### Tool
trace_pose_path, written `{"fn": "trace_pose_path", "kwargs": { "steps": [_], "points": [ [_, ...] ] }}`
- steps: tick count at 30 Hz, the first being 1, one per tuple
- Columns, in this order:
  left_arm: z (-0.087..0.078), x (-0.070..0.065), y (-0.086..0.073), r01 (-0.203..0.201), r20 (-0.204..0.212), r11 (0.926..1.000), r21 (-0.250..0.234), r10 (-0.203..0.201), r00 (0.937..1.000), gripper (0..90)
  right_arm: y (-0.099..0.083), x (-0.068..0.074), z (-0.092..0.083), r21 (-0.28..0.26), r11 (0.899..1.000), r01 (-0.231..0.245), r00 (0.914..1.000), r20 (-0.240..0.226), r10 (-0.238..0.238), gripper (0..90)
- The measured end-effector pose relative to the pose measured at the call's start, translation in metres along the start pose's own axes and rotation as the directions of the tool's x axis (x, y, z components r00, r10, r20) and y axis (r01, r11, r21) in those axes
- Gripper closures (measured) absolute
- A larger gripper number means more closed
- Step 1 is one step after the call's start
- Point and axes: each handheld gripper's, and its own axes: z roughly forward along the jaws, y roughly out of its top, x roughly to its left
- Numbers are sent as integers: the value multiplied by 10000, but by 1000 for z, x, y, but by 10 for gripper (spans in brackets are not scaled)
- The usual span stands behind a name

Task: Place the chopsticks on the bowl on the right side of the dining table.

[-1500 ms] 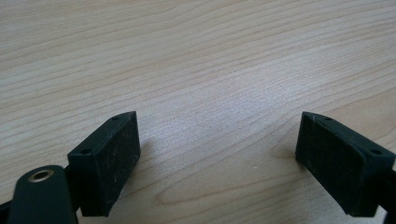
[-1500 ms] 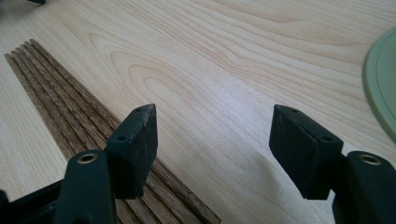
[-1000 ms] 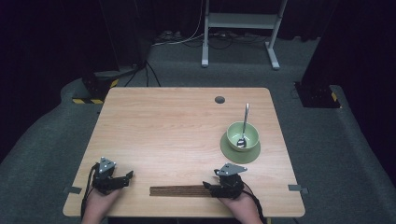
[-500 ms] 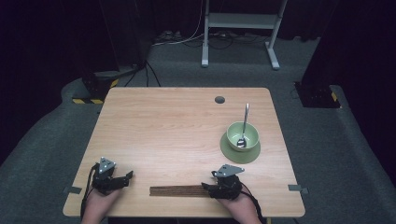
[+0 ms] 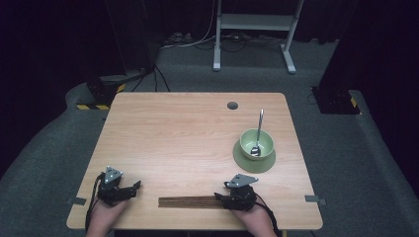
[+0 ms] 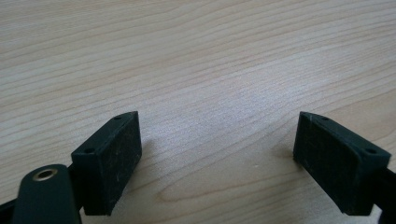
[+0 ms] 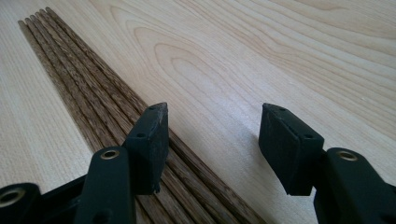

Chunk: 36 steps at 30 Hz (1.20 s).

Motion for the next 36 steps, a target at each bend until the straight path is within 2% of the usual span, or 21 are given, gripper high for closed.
{"fn": "trace_pose_path", "kwargs": {
  "steps": [5,12,19,25,36],
  "points": [
    [0,0,0,1,0,10000,-1,-1,10000,153,1,-3,0,111,9998,159,9993,326,-163,435],
    [0,0,0,5,3,10000,0,-5,10000,153,0,-12,-2,73,10000,-21,9991,431,18,491],
    [0,0,0,-2,7,10000,-8,2,10000,156,1,-10,-2,40,9986,523,9983,263,-524,575],
    [0,0,0,11,1,10000,-22,-11,10000,162,2,-11,1,120,9986,519,9986,-50,-518,644],
    [0,0,0,7,-4,10000,-17,-7,10000,162,1,-15,0,128,9979,632,9980,-65,-631,761]
  ]
}}
